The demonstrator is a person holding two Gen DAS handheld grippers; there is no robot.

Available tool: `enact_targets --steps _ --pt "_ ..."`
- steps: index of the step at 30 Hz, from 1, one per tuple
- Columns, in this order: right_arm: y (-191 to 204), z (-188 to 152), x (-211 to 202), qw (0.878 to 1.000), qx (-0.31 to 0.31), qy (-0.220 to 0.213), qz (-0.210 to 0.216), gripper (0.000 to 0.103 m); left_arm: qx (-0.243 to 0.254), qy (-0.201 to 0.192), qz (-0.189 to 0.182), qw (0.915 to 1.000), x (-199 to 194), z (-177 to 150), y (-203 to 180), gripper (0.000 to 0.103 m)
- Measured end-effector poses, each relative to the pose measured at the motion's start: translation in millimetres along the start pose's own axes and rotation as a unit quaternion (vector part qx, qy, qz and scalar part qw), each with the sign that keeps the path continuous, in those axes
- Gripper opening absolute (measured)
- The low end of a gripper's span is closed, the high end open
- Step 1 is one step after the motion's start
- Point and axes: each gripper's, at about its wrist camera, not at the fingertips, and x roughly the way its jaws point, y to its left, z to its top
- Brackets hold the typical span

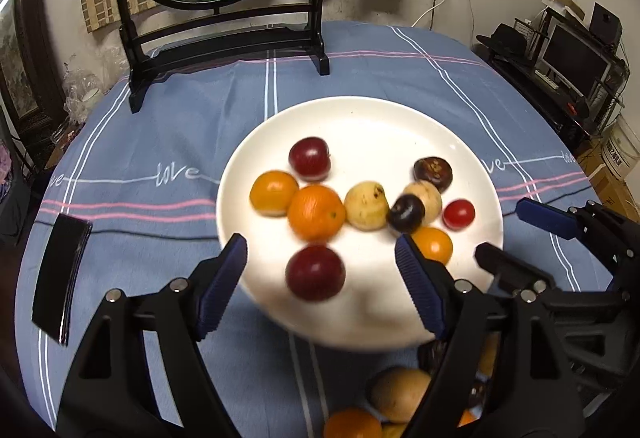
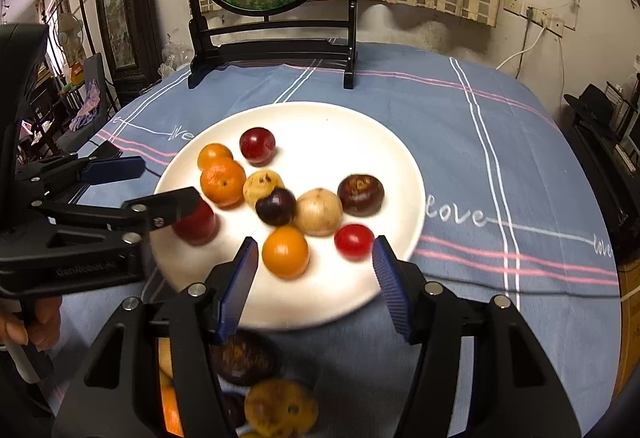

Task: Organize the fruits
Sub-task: 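Withdraw both open grippers from the plate toward the fruit cluster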

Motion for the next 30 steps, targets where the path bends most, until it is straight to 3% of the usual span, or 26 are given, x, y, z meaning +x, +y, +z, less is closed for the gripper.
enact_targets --steps 12,22,30 --pt "-13 -57 -50 0.999 0.04 -0.013 0.001 0.06 -0.022 0.0 -0.011 0.9997 -42 -58 17 0.081" --pt "-13 -111 -64 0.998 0.059 0.01 0.002 0.06 -0.018 0.009 -0.006 0.9998 -57 -98 17 0.082" --pt "-5 -141 -63 0.999 0.035 0.037 -0.01 0.06 -0.022 0.02 -0.002 0.9995 -56 -121 21 0.083"
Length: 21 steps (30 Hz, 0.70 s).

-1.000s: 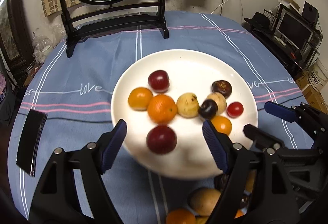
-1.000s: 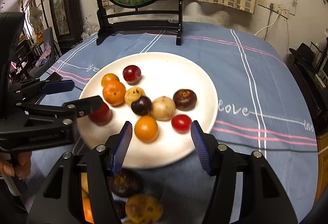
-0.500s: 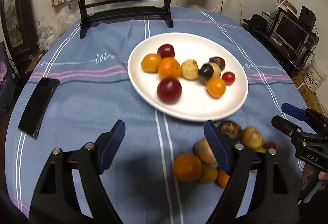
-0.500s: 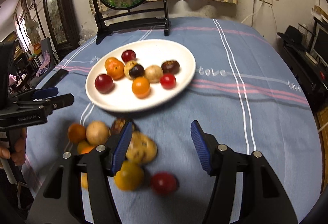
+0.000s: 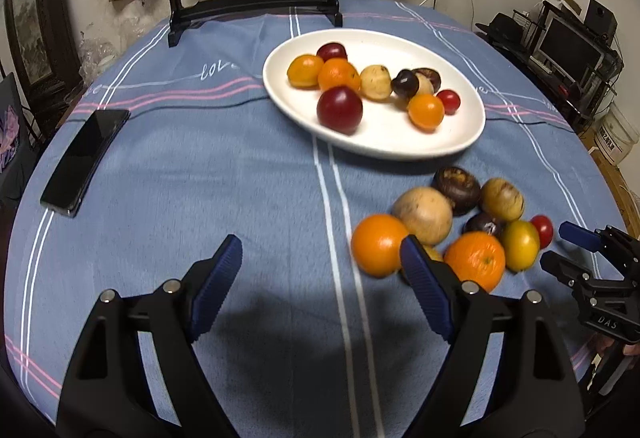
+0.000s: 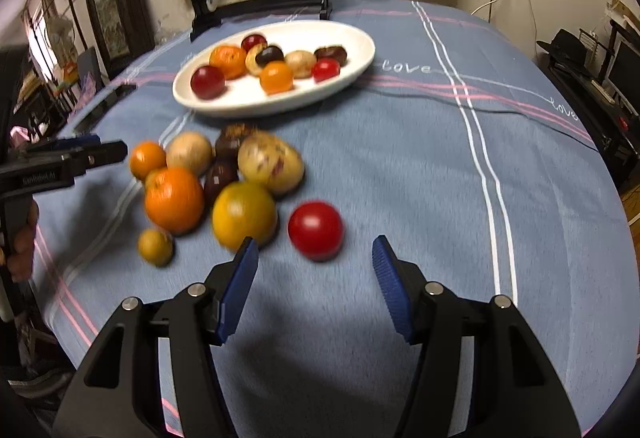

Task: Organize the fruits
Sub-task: 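Withdraw both open grippers from the plate toward the fruit cluster, then grasp a red cherry tomato with the right gripper while the left gripper grasps an orange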

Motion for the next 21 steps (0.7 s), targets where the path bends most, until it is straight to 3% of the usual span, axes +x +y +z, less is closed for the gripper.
enact_targets --steps 8,18,21 --pt "1 -8 8 1.0 -0.019 0.023 -0.007 0.06 -0.011 0.01 -0.002 0.9999 7 -10 10 0.083" --pt "4 11 25 0.999 -0.02 0.03 -0.027 0.06 0.003 0.024 -0.006 0.9997 17 -14 11 0.083" --pt "2 14 27 0.999 -0.016 0.021 -0.022 0.043 0.011 0.03 -0.008 0.9995 21 -14 8 0.083"
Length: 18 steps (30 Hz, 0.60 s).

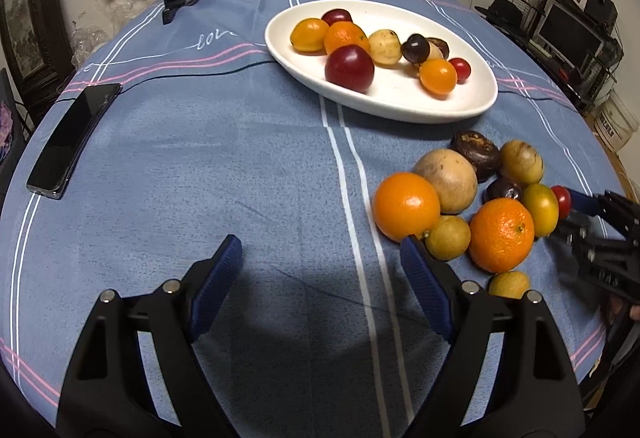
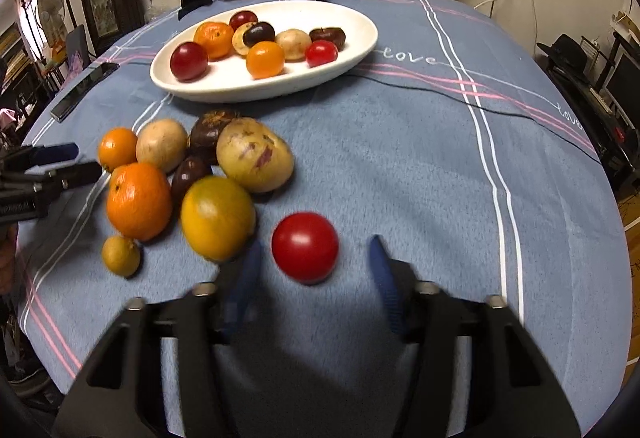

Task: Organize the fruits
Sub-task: 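Grasp a red cherry tomato with the right gripper while the left gripper grasps an orange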

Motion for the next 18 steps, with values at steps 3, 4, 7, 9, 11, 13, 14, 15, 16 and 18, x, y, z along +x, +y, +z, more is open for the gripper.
enact_targets --steps 3,4,7,9,11,13,14,15,16,18 --pt "-1 1 -1 1.0 0.003 -0.005 0.013 0.031 0.009 0.006 -0.002 0.9999 3 -1 -3 0.083" --pt "-1 1 -1 1.0 0.005 -0.006 0.013 0.031 0.012 0.008 -0.001 0.9999 5 -2 -5 0.083" --pt "-2 -1 -3 1.0 0.006 -0.009 0.019 0.03 0.022 0.012 -0.002 0.9997 6 -2 -8 0.083" --pt "-3 -4 -5 1.0 0.009 -0.011 0.026 0.031 0.032 0.014 -0.003 0.9994 8 -1 -11 0.083" --pt "-5 -5 -6 0.999 0.013 -0.013 0.027 0.031 0.042 0.016 0.0 0.999 12 0 -15 0.083" --pt "-7 -6 -7 0.999 0.017 -0.013 0.028 0.031 0.056 0.014 0.008 0.9983 16 2 -19 0.083" --pt "-7 -6 -7 0.999 0.018 -0.013 0.03 0.031 0.063 0.012 0.013 0.9979 17 3 -21 0.083" --pt "-7 -6 -7 0.999 0.017 -0.013 0.029 0.031 0.07 0.008 0.016 0.9974 18 4 -24 0.083" --pt "-6 -6 -7 0.999 0.016 -0.013 0.028 0.031 0.076 0.006 0.017 0.997 19 6 -26 0.083" --pt "-6 -5 -6 0.999 0.016 -0.013 0.029 0.031 0.081 0.005 0.015 0.9966 21 10 -27 0.082"
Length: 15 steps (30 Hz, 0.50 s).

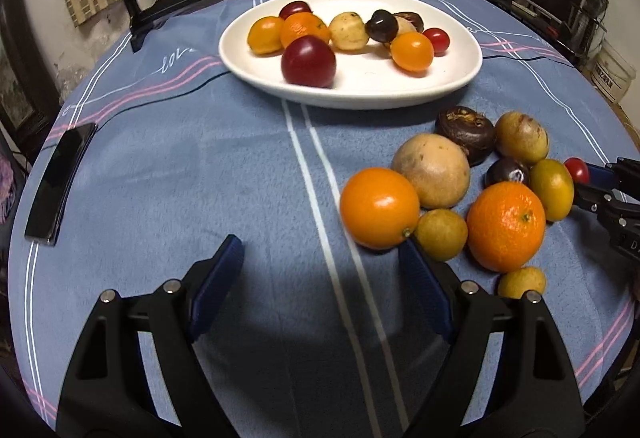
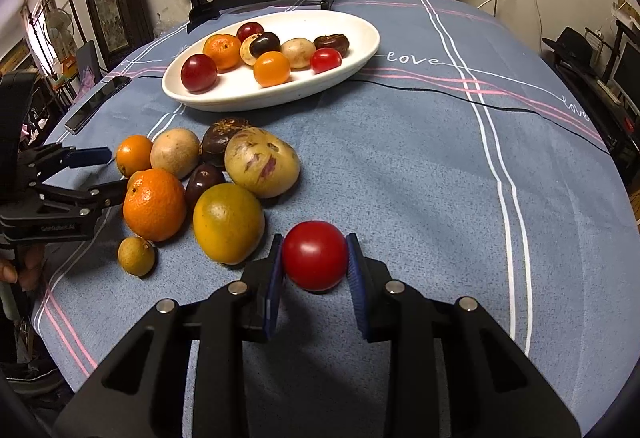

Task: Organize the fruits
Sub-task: 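Grasp a red cherry tomato with the right gripper while the left gripper grasps an orange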

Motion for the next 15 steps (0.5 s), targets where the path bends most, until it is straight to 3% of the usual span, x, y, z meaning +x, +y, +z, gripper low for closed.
enact_targets --steps 6,9,10,11,15 --pt "0 0 0 1.0 -0.001 0.001 0.0 0.031 0.019 -0.01 -0.008 0.9997 6 16 -1 0.078" --pt "0 0 1 1.0 0.0 0.001 0.001 0.031 0.011 -0.009 -0.039 0.9991 9 22 2 0.059" --pt "0 0 1 1.0 0.0 0.001 0.001 0.031 0.008 -0.008 -0.055 0.9984 9 22 2 0.043" --pt "0 0 1 1.0 0.001 0.001 0.001 0.031 0.008 -0.006 -0.065 0.9978 10 21 2 0.039" --pt "1 0 1 1.0 0.001 0.002 0.001 0.031 0.015 -0.007 -0.051 0.9986 7 17 -4 0.038"
